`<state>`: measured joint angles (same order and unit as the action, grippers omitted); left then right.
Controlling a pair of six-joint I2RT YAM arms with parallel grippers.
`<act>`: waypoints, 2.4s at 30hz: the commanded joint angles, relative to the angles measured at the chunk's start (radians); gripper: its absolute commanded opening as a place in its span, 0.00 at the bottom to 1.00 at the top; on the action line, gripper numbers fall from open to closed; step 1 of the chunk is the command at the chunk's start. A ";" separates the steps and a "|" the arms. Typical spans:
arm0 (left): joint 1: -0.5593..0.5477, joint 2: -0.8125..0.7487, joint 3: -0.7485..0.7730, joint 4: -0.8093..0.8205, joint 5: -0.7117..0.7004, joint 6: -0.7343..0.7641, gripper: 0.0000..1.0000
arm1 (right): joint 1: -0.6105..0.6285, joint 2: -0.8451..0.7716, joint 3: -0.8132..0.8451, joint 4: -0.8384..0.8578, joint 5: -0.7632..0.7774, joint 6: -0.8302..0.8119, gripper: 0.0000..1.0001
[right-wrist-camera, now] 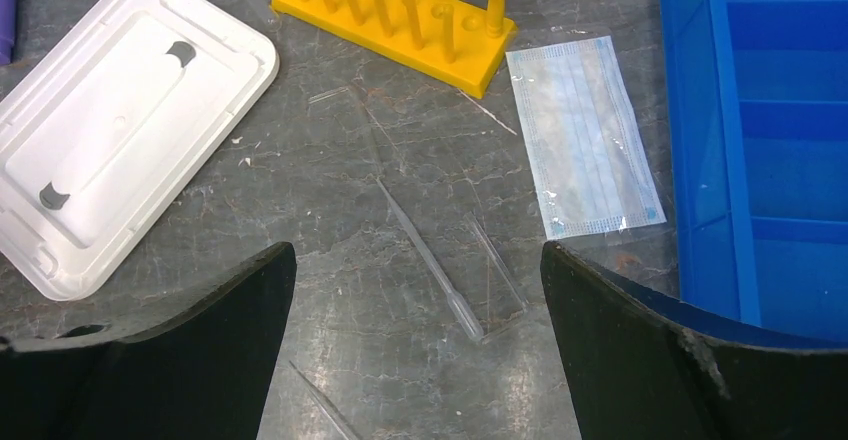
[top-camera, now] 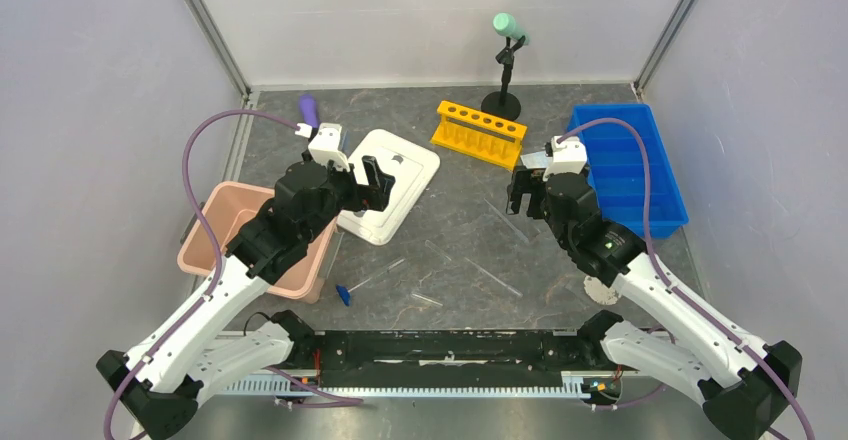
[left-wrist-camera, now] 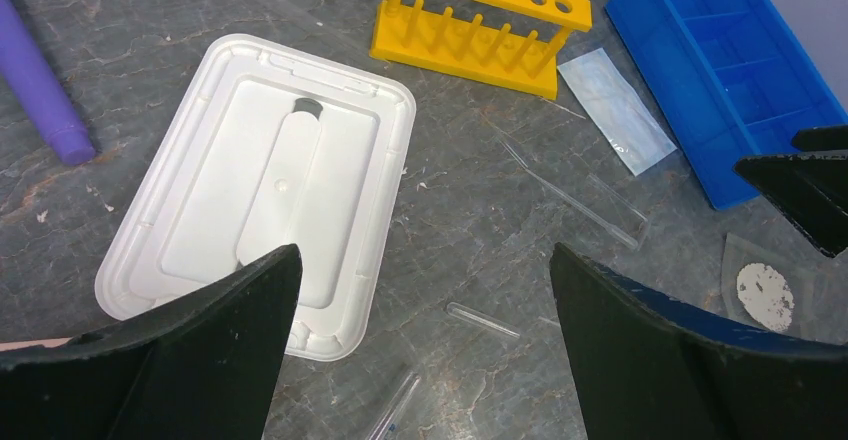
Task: Organize the chemistry lab equipment
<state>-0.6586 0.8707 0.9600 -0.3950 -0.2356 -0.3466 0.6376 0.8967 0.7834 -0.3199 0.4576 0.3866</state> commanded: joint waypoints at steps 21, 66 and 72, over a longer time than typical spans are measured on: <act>-0.003 -0.018 0.003 0.016 -0.052 0.038 1.00 | 0.004 -0.020 -0.062 -0.021 -0.015 0.073 0.94; -0.003 0.000 0.000 0.007 -0.031 0.029 1.00 | 0.244 0.329 -0.251 0.006 -0.328 -0.114 0.23; -0.003 -0.002 0.000 0.006 -0.035 0.029 1.00 | 0.251 0.334 -0.239 0.003 -0.290 -0.091 0.06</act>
<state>-0.6586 0.8707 0.9600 -0.3992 -0.2607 -0.3462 0.8822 1.2213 0.5179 -0.3225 0.1169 0.2733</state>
